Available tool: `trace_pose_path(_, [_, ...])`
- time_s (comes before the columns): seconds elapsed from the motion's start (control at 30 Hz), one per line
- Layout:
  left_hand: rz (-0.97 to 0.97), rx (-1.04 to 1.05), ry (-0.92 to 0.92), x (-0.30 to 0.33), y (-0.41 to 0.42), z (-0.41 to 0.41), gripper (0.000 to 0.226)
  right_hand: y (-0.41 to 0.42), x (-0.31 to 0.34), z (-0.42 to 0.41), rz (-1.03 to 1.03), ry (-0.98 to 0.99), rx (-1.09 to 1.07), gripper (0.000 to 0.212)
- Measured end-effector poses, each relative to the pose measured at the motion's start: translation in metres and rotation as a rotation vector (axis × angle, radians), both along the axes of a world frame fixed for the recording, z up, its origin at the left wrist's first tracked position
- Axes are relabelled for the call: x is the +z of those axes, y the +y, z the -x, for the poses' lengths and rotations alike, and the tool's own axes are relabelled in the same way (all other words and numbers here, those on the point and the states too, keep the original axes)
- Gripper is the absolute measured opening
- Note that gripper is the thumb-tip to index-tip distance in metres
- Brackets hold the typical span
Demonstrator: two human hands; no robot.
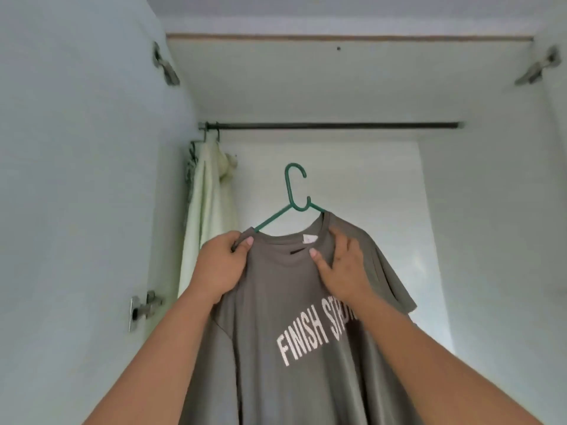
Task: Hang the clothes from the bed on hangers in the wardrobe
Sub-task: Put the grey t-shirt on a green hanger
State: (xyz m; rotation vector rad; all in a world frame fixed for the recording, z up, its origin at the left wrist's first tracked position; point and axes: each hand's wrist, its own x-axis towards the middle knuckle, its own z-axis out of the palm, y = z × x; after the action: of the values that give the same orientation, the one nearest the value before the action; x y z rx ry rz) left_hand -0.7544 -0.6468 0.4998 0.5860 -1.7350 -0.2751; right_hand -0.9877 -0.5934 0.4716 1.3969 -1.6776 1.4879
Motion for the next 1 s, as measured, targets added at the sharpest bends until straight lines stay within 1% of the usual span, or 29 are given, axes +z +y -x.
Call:
trace_pose_path(0.13, [0.075, 0.175, 0.005, 0.067, -0.04, 0.02, 0.031, -0.081, 0.053, 0.003, 0.137, 0.006, 0.104, 0.061])
trace_pose_path(0.17, [0.089, 0.214, 0.005, 0.084, -0.047, 0.022, 0.031, -0.098, 0.062, 0.001, 0.165, 0.033, 0.12, 0.062])
trace_pose_path(0.23, [0.112, 0.311, -0.022, 0.118, -0.061, 0.023, 0.03, -0.133, 0.077, -0.001, 0.199, 0.149, 0.127, 0.071])
trace_pose_path(0.3, [0.128, 0.401, -0.049, 0.154, -0.073, 0.023, 0.029, -0.166, 0.092, -0.001, 0.192, 0.229, 0.146, 0.076])
trace_pose_path(0.37, [0.13, 0.459, -0.056, 0.187, -0.085, 0.021, 0.029, -0.194, 0.11, -0.002, 0.171, 0.229, 0.192, 0.071])
trace_pose_path(0.47, [0.13, 0.548, -0.087, 0.228, -0.11, 0.024, 0.033, -0.231, 0.142, -0.002, 0.251, 0.197, 0.26, 0.067])
trace_pose_path(0.53, [0.129, 0.581, -0.121, 0.247, -0.126, 0.03, 0.035, -0.253, 0.163, -0.001, 0.27, 0.204, 0.29, 0.066])
trace_pose_path(0.63, [0.146, 0.636, -0.172, 0.272, -0.153, 0.041, 0.036, -0.287, 0.195, 0.0, 0.262, 0.266, 0.283, 0.062])
trace_pose_path(0.73, [0.206, 0.76, -0.228, 0.293, -0.175, 0.048, 0.024, -0.317, 0.223, 0.001, 0.228, 0.345, 0.293, 0.056])
trace_pose_path(0.83, [0.251, 0.887, -0.248, 0.309, -0.193, 0.054, 0.031, -0.345, 0.248, -0.003, 0.211, 0.4, 0.299, 0.051])
trace_pose_path(0.93, [0.296, 0.985, -0.297, 0.321, -0.212, 0.061, 0.026, -0.372, 0.267, -0.011, 0.244, 0.443, 0.288, 0.045])
trace_pose_path(1.0, [0.309, 1.041, -0.32, 0.325, -0.227, 0.066, 0.032, -0.389, 0.276, -0.018, 0.257, 0.453, 0.282, 0.042])
